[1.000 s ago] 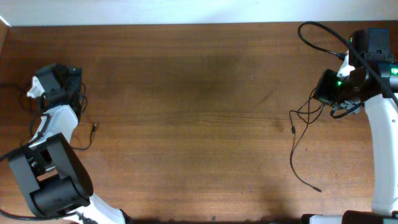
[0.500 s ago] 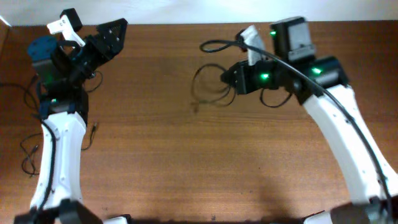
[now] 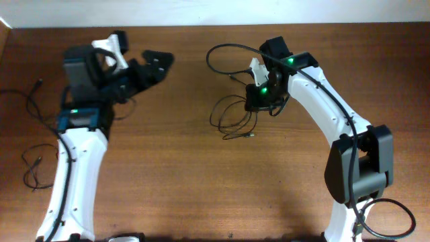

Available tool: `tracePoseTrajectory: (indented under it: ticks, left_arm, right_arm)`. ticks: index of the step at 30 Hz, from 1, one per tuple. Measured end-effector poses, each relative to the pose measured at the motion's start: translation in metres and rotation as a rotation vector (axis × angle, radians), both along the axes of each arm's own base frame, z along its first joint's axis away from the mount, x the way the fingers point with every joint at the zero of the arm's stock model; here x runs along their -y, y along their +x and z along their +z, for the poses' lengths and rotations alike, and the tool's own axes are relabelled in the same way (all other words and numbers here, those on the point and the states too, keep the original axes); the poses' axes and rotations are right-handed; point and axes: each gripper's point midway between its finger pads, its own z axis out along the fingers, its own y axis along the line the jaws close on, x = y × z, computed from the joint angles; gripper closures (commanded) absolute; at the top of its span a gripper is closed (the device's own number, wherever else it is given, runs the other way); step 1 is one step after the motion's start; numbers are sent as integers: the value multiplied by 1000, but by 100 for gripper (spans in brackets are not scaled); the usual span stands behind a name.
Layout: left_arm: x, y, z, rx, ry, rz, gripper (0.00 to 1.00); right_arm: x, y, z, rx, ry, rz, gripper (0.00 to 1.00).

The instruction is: Untangle cables

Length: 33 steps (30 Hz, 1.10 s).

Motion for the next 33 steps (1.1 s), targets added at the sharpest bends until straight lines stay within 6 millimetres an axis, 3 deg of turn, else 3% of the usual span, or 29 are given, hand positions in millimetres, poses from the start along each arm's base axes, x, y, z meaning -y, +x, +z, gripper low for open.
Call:
tracePoseTrajectory:
  ticks: [1, 4, 5, 8, 10, 13, 15, 17, 19, 21, 26, 31, 33]
  left_arm:
    - [19, -3, -2, -5, 14, -31, 1]
    - [73, -16, -10, -10, 74, -100, 1]
    - [81, -18, -11, -10, 85, -109, 1]
    - [101, -24, -15, -6, 125, -118, 1]
    - [115, -31, -25, -17, 196, -93, 1]
    - [151, -38, -36, 27, 312, -60, 1]
    - [177, -28, -54, 71, 373, -68, 1]
    - [200, -13, -97, 78, 458, -103, 1]
    - [212, 2, -149, 71, 547, -138, 1]
    - [219, 14, -177, 126, 629, -185, 1]
    - [231, 24, -221, 241, 783, -304, 1]
    - [229, 15, -275, 189, 878, -394, 1]
    - [228, 13, -280, 176, 886, -403, 3]
  right_arm:
    - [6, 2, -4, 1, -36, -21, 1]
    - [16, 4, -6, 1, -79, -49, 2]
    - [21, 4, -4, -9, -88, -60, 1]
    - [59, 22, 32, -1, -117, -160, 1]
    - [110, 39, 74, 36, -151, -310, 2]
    - [195, 32, 127, 55, -187, -528, 1]
    - [231, -2, 135, -52, -214, -618, 1]
    - [251, -7, 135, -72, -212, -675, 1]
    - [260, -8, 135, -74, -205, -701, 1]
    - [257, -8, 135, -75, -200, -696, 1]
    - [252, -7, 135, -76, -193, -686, 1]
    - [252, -7, 135, -76, -193, -687, 1]
    - [252, -7, 135, -76, -193, -686, 1]
